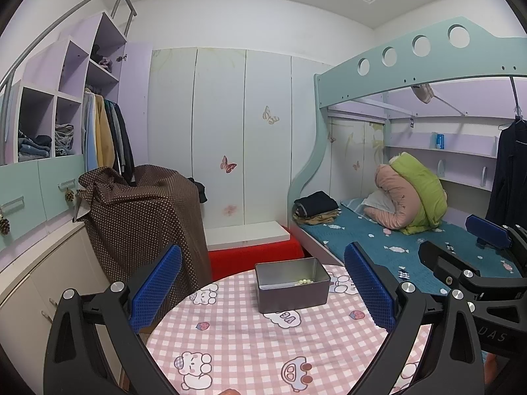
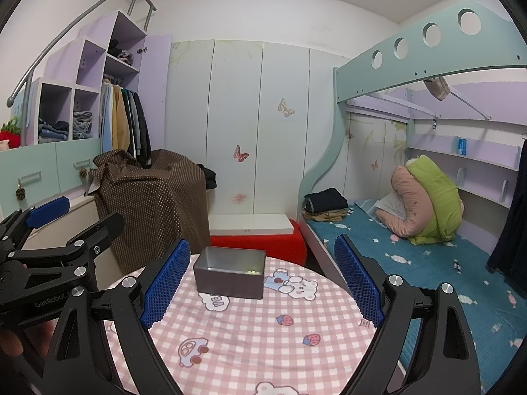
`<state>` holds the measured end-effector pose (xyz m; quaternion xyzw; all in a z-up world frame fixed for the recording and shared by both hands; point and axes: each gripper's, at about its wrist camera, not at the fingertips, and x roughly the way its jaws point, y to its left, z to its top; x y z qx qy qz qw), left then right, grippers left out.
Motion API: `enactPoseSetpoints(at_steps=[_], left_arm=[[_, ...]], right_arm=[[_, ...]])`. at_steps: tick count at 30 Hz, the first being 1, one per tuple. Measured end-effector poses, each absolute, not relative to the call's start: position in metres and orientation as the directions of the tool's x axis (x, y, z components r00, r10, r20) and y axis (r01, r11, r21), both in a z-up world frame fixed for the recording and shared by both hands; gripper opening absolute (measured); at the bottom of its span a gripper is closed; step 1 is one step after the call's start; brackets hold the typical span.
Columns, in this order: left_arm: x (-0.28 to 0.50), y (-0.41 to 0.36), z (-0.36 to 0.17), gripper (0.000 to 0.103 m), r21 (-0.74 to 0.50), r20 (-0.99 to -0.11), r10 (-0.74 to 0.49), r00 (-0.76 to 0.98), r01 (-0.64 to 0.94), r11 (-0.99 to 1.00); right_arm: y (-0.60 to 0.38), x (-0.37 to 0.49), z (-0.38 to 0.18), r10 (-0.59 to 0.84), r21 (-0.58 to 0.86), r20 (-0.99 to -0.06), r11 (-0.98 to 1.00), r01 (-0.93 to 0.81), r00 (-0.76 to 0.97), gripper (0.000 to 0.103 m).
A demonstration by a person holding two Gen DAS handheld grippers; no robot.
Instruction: Organize jewelry
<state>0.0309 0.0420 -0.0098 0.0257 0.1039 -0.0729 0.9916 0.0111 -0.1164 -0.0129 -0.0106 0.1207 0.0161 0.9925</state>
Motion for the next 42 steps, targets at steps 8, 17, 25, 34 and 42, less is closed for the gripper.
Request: enactPoseSetpoints(at_steps=[8,17,25,34,42], left_arm=[[0.0316,0.0414,-0.0118,0.096,0.037,-0.211,-0.139,0.967,0.15,0.988],[0.0312,0.0411,-0.0124,0.096,0.038,-0.209,-0.136,0.968,0.147,0.988],[0.0304,0.0396,-0.017,0.095,0.052,-0.196,-0.13,0.972,0.142,0.988],[0.0292,0.0397,-0.0174,0.095,0.05,-0.204,-0.132,0.97,0.145,0.988],[0.029,0.0399,-0.017,0.095,0.051,-0.204,-0.132,0.97,0.145,0.988]], right_arm=[[-0.117,0.0136,-0.0125,0.03,-0.017,-0.242,0.999,-0.035,0.97,0.086],[-0.1168,0.0144,-0.0157,0.032,-0.015,-0.247,0.999,-0.037,0.968,0.086],[-0.1179,0.015,-0.0187,0.031,-0.016,-0.249,0.999,-0.036,0.968,0.086],[-0.1196,0.0174,-0.0179,0.032,-0.015,-0.253,0.999,-0.037,0.967,0.086],[-0.1197,0.0176,-0.0176,0.032,-0.014,-0.253,0.999,-0.037,0.967,0.086]])
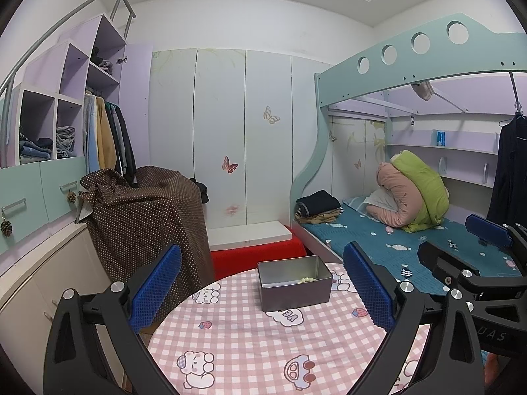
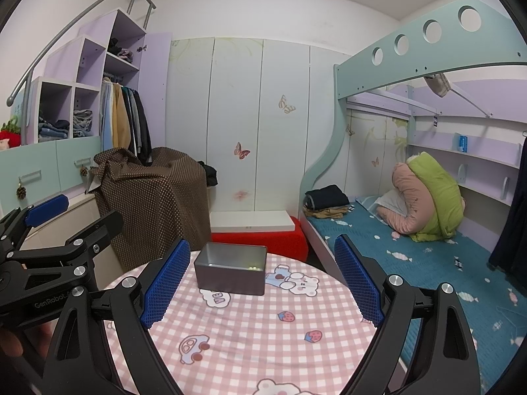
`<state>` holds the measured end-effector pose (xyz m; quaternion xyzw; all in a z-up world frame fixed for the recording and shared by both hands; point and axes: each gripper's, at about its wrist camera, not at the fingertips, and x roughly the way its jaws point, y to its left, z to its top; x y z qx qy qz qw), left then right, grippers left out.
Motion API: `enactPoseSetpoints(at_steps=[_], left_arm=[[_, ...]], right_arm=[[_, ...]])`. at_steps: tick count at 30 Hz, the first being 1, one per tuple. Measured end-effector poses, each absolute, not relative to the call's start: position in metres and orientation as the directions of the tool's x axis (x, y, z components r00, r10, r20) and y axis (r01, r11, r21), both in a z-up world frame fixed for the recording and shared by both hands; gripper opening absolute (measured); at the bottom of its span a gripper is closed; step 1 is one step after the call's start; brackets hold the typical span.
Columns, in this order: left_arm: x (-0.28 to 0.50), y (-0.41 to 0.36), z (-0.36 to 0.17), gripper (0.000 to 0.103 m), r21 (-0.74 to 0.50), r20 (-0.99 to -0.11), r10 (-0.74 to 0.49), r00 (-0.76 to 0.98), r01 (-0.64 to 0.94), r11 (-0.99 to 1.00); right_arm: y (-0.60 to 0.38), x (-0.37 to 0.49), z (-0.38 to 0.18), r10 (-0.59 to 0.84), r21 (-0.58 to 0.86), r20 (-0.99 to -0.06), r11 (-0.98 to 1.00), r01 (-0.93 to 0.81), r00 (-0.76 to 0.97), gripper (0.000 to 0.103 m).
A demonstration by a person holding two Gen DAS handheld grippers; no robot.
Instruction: Organize jewelry
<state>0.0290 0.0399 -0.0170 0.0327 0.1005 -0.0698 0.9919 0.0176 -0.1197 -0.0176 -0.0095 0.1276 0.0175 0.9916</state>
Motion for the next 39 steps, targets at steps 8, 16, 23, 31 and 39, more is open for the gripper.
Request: enactPoseSetpoints(at_steps=[8,16,23,31,39], left_arm=[[0.0296,0.0398,-0.0165,0.095,0.051,-0.206,-0.133,0.97,0.146,0.988],[0.0296,0.0394,-0.0163,0.095,0.051,-0.205,-0.131,0.97,0.144,0.988],[0.0294,0.0396,-0.0164,0.095,0.053,-0.205,-0.13,0.97,0.144,0.988],[0.0297,0.0394,-0.0163,0.095,0.052,-0.206,-0.132,0.97,0.146,0.988],[0.0308,0.0406,-0.0184,0.095,0.057,-0.213,-0.125,0.969,0.14,0.988]], right_arm=[[-0.1201,0.0178,-0.0177,0.032,-0.014,-0.255,0.999,-0.037,0.966,0.086],[-0.12,0.0177,-0.0182,0.033,-0.015,-0.257,0.999,-0.038,0.966,0.086],[-0.1205,0.0182,-0.0172,0.033,-0.014,-0.256,0.999,-0.038,0.966,0.086],[-0.1208,0.0189,-0.0187,0.034,-0.015,-0.257,0.999,-0.039,0.966,0.086],[-0.1219,0.0193,-0.0209,0.032,-0.016,-0.26,0.999,-0.037,0.965,0.086]])
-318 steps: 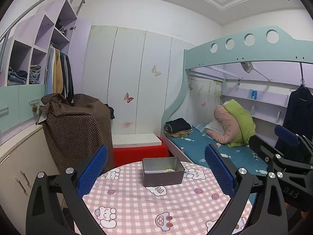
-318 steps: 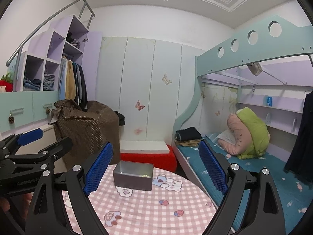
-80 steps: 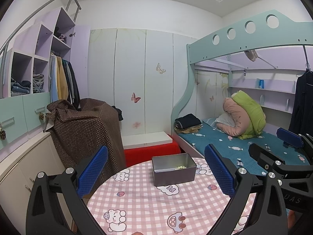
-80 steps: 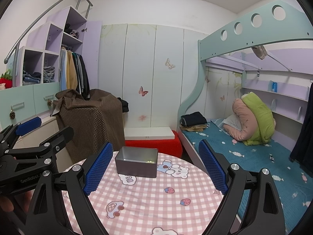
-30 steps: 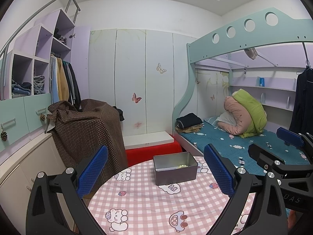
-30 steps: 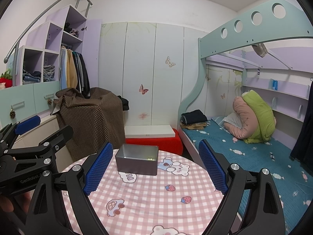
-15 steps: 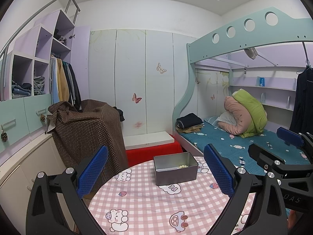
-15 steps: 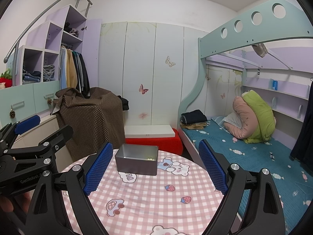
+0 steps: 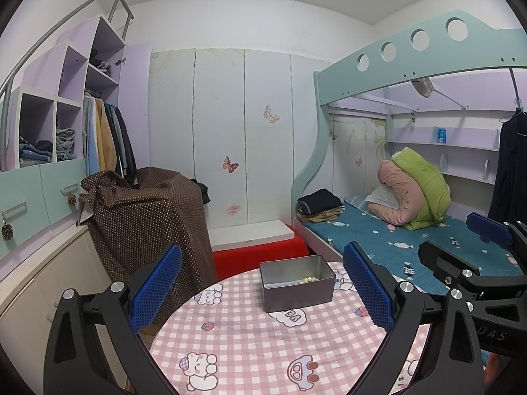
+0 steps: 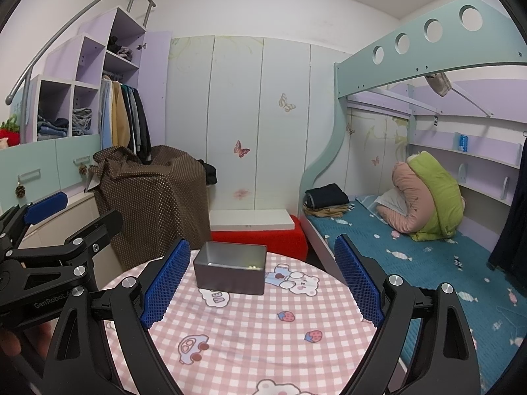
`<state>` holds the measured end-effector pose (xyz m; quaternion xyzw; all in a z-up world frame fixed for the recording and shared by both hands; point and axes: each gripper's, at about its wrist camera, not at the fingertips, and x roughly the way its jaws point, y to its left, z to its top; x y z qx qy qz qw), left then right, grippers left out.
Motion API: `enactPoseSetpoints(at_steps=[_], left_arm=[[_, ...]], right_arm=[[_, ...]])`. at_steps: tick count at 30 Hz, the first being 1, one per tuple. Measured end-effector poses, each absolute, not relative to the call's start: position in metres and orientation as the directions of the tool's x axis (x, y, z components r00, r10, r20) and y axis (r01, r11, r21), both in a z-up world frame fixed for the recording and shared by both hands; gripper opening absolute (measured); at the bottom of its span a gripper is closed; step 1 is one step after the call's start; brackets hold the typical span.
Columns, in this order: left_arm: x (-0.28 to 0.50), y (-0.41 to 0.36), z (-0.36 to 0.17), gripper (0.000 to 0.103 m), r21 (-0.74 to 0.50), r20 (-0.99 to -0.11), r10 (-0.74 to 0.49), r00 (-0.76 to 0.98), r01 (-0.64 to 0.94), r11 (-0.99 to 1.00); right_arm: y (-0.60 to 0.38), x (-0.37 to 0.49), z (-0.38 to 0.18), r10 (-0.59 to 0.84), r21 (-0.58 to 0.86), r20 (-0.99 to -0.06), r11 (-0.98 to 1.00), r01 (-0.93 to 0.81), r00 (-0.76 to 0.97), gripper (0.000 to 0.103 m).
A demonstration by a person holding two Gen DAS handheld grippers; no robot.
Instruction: Organize jewelry
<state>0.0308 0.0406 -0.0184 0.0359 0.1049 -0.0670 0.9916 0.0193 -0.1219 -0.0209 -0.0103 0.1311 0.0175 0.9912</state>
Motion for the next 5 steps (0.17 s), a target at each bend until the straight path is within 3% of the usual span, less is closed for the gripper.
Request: enactPoseSetpoints(at_steps=[5], left_arm=[[0.034,0.0421,-0.0187,0.095,0.054,-0.222,-0.129,0.967,0.144,0.988]], right_arm=[[-0.1233,0.0213,-0.0219,0.034,-0.014,-0.263,0.999,-0.039,0.964,0.086]])
